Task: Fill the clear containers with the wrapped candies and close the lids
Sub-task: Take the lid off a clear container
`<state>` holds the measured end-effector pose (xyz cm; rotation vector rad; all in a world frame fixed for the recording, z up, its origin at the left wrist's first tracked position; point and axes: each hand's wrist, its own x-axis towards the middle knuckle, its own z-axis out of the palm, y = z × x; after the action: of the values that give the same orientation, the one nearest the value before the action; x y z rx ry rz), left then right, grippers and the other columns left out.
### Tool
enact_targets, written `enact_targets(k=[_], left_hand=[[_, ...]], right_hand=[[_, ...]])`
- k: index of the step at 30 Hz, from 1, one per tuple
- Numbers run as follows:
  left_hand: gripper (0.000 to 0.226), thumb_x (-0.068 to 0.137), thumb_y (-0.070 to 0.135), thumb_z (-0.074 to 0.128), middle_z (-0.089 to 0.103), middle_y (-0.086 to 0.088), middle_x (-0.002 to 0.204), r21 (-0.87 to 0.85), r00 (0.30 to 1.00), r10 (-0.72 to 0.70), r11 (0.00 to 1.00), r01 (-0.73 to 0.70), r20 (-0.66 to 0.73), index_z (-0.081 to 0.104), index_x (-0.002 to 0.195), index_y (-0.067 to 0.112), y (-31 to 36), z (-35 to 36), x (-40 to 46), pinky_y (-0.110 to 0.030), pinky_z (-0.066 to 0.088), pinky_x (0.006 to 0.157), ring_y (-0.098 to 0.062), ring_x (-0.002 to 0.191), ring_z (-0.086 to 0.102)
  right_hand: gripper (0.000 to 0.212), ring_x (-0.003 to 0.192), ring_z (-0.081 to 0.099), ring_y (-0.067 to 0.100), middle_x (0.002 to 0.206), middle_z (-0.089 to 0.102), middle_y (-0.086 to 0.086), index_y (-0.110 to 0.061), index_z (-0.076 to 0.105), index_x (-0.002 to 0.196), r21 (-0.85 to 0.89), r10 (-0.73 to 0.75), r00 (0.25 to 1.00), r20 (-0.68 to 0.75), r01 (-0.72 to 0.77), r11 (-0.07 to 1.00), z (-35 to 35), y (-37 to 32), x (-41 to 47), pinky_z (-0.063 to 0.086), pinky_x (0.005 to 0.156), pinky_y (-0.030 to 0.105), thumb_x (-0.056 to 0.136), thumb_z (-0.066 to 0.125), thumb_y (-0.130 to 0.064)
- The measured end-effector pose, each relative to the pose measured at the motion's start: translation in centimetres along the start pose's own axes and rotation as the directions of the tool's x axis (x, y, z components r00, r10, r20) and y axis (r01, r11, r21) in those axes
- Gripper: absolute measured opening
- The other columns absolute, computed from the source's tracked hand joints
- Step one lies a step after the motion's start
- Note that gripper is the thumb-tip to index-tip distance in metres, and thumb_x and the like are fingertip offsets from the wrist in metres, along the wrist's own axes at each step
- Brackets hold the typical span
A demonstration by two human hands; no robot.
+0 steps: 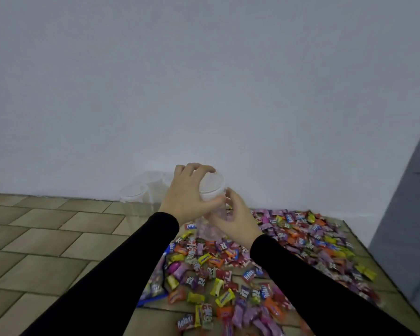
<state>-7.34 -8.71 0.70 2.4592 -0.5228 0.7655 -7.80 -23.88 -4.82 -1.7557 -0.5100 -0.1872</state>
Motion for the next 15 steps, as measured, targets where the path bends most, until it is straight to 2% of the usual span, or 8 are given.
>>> enact_targets(k=[2,4,5,7,9,12,15], left_hand=[[0.068,0.063,0.066,0.048,0.050,0.009,0.118,-0.040,1.000,0.001,0.999,-0.001,0.005,0.055,0.120,0.029,2.3,0.5,-0.4,-0.019,0.028,0.090,-0.012,0.109,0.031],[0.067,0.063,0.066,0.049,0.050,0.011,0.117,-0.075,1.000,-0.003,0.997,0.004,0.012,0.055,0.119,0.030,4.8,1.3,-0.8,-0.016,0.025,0.088,-0.011,0.108,0.032],[0.065,0.063,0.066,0.050,0.051,0.011,0.116,-0.091,1.000,-0.010,0.996,0.012,0.017,0.055,0.118,0.031,6.0,1.8,-0.9,-0.015,0.025,0.087,-0.010,0.107,0.031],[0.062,0.063,0.067,0.051,0.051,0.013,0.115,-0.113,0.998,-0.026,0.993,0.031,0.052,0.054,0.116,0.034,8.1,2.8,-1.4,-0.017,0.027,0.088,-0.010,0.106,0.031],[0.060,0.064,0.070,0.049,0.050,0.014,0.116,-0.108,0.993,-0.016,0.994,0.028,0.114,0.051,0.116,0.038,10.0,3.8,-2.2,-0.021,0.031,0.091,-0.011,0.109,0.033],[0.067,0.062,0.075,0.046,0.048,0.014,0.118,-0.128,0.974,-0.014,0.991,0.044,0.226,0.049,0.120,0.042,13.0,4.8,-3.9,-0.026,0.033,0.093,-0.012,0.111,0.032],[0.074,0.062,0.076,0.057,0.045,0.010,0.119,-0.155,0.939,-0.036,0.983,0.094,0.342,0.046,0.127,0.043,15.3,5.0,-5.1,-0.026,0.030,0.089,-0.013,0.111,0.032]], right_hand=[[0.063,0.120,0.048,0.000,0.131,0.050,-0.011,-0.043,0.044,0.124,-0.002,0.011,1.000,-0.023,-0.011,1.000,-1.5,-0.1,-1.6,0.046,0.093,0.016,0.073,0.080,-0.041],[0.090,0.125,0.046,0.004,0.137,0.044,-0.010,-0.037,0.036,0.137,-0.049,0.035,0.997,-0.069,-0.038,0.998,-3.3,0.1,-3.4,0.046,0.101,0.029,0.062,0.081,-0.058],[0.098,0.125,0.047,0.005,0.138,0.043,-0.010,-0.035,0.033,0.139,-0.061,0.041,0.996,-0.084,-0.046,0.997,-4.2,0.2,-4.3,0.046,0.101,0.032,0.059,0.082,-0.061],[0.095,0.120,0.049,0.002,0.136,0.043,-0.009,-0.032,0.033,0.140,-0.069,0.037,0.995,-0.097,-0.043,0.997,-6.0,0.0,-6.2,0.048,0.097,0.028,0.062,0.083,-0.055],[0.081,0.115,0.051,0.001,0.131,0.046,-0.009,-0.032,0.036,0.136,-0.072,0.022,0.995,-0.096,-0.029,0.997,-7.5,0.1,-8.2,0.049,0.093,0.024,0.070,0.082,-0.045],[0.069,0.110,0.054,0.000,0.127,0.050,-0.006,-0.035,0.039,0.130,-0.079,0.028,0.995,-0.092,-0.036,0.996,-9.6,0.3,-11.6,0.048,0.087,0.020,0.074,0.080,-0.038],[0.071,0.113,0.053,-0.004,0.129,0.052,-0.007,-0.032,0.039,0.132,-0.090,0.023,0.997,-0.074,-0.030,0.996,-11.3,-0.1,-14.5,0.048,0.087,0.016,0.074,0.081,-0.034]])
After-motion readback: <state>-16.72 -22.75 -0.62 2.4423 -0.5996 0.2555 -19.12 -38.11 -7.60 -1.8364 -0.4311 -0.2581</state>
